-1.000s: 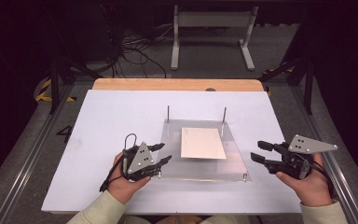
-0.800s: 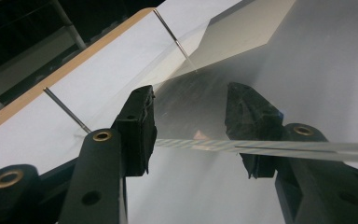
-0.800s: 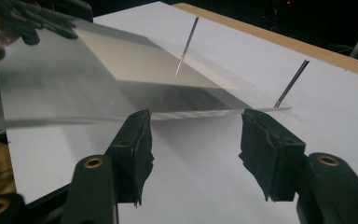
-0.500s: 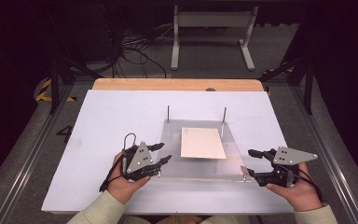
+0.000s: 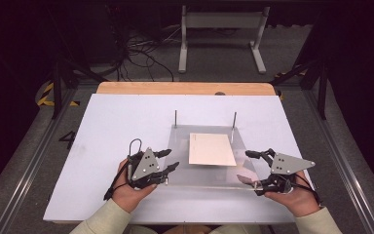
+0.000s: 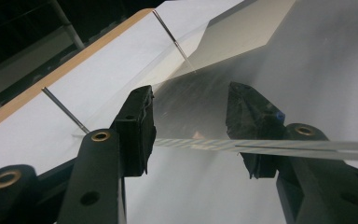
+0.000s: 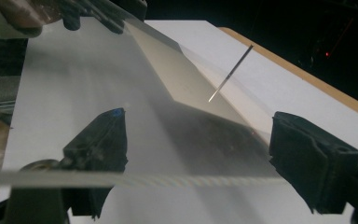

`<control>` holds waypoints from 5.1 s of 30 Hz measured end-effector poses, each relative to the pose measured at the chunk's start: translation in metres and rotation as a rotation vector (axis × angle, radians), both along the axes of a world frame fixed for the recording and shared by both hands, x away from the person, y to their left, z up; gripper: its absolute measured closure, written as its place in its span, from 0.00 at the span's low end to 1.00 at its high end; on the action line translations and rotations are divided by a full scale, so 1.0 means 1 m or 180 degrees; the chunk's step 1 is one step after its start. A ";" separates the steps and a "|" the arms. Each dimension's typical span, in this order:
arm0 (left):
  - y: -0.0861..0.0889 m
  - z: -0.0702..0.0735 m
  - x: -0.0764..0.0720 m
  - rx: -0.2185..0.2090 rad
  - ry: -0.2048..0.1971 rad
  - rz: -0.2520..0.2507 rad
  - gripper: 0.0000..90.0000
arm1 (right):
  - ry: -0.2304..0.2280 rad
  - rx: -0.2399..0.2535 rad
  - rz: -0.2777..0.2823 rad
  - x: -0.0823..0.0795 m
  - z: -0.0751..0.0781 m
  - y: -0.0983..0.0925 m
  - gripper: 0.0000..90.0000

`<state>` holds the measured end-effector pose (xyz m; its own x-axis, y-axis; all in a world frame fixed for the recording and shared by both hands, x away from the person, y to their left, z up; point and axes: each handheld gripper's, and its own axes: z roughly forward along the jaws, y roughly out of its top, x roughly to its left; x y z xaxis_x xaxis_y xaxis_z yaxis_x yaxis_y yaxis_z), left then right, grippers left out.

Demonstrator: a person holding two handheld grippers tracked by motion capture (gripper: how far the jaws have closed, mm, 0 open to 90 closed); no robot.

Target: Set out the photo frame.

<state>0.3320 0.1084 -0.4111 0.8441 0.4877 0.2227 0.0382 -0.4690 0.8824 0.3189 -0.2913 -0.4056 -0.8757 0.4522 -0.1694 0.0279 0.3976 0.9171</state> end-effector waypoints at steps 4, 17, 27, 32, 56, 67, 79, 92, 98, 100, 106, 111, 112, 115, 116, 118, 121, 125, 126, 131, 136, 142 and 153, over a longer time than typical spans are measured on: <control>0.000 0.000 0.000 0.0012 -0.0010 -0.0007 0.57 | -0.0004 0.0003 0.0074 0.005 -0.003 0.004 0.31; 0.001 0.003 -0.002 -0.0048 -0.0008 -0.0009 0.59 | -0.0241 0.0215 0.0076 0.007 -0.008 0.003 0.59; 0.003 0.015 -0.012 -0.0014 -0.0019 -0.0115 0.63 | -0.0180 0.0219 0.0079 0.001 0.002 0.006 0.61; 0.006 0.024 -0.024 -0.0014 -0.0001 -0.0231 0.66 | -0.0084 0.0234 0.0110 -0.008 0.010 0.005 0.62; 0.027 0.048 -0.028 -0.0591 0.0048 -0.0275 0.50 | -0.0102 0.0422 0.0128 -0.015 0.048 0.002 0.65; 0.041 0.037 -0.018 -0.0599 0.0148 -0.0061 0.45 | -0.0126 0.0522 -0.0031 0.003 0.055 0.003 0.62; 0.064 0.016 -0.010 -0.0499 0.0372 0.0232 0.44 | -0.0197 0.0590 -0.0357 0.028 0.059 0.002 0.58; 0.086 0.000 -0.006 -0.0428 0.0607 0.0457 0.43 | -0.0313 0.0648 -0.0744 0.060 0.066 0.007 0.53; 0.090 -0.003 -0.005 -0.0400 0.0646 0.0503 0.43 | -0.0265 0.0690 -0.0802 0.078 0.065 0.009 0.53; 0.090 -0.004 -0.004 -0.0401 0.0685 0.0502 0.43 | -0.0228 0.0694 -0.0816 0.084 0.064 0.012 0.53; 0.091 -0.006 -0.003 -0.0390 0.0712 0.0501 0.42 | -0.0220 0.0623 -0.0957 0.100 0.066 0.016 0.52; 0.093 -0.009 0.000 -0.0410 0.0766 0.0516 0.42 | -0.0150 0.0549 -0.1084 0.113 0.064 0.018 0.50; 0.093 -0.010 0.000 -0.0417 0.0773 0.0515 0.42 | -0.0143 0.0546 -0.1098 0.115 0.063 0.018 0.49; 0.094 -0.010 0.001 -0.0419 0.0787 0.0524 0.41 | -0.0128 0.0531 -0.1131 0.120 0.062 0.019 0.47; 0.094 -0.010 0.001 -0.0429 0.0794 0.0526 0.41 | -0.0121 0.0533 -0.1147 0.121 0.062 0.020 0.46; 0.095 -0.011 0.001 -0.0423 0.0800 0.0540 0.41 | -0.0107 0.0511 -0.1176 0.122 0.061 0.020 0.44; 0.096 -0.011 0.002 -0.0441 0.0821 0.0537 0.41 | -0.0077 0.0514 -0.1213 0.123 0.060 0.019 0.40; 0.098 -0.011 0.002 -0.0447 0.0812 0.0559 0.40 | -0.0098 0.0479 -0.1322 0.121 0.061 0.015 0.32; 0.099 -0.011 0.002 -0.0453 0.0817 0.0570 0.40 | -0.0106 0.0487 -0.1333 0.118 0.062 0.012 0.31; 0.102 -0.011 0.003 -0.0474 0.0825 0.0581 0.39 | -0.0147 0.0454 -0.1352 0.107 0.067 0.004 0.29; 0.105 -0.010 0.002 -0.0501 0.0829 0.0601 0.38 | -0.0126 0.0417 -0.1302 0.089 0.073 -0.008 0.29; 0.111 -0.010 0.003 -0.0550 0.0829 0.0623 0.37 | -0.0082 0.0364 -0.1250 0.063 0.078 -0.024 0.26; 0.122 -0.010 0.000 -0.0589 0.0808 0.0669 0.35 | 0.0096 0.0289 -0.1239 0.024 0.067 -0.047 0.22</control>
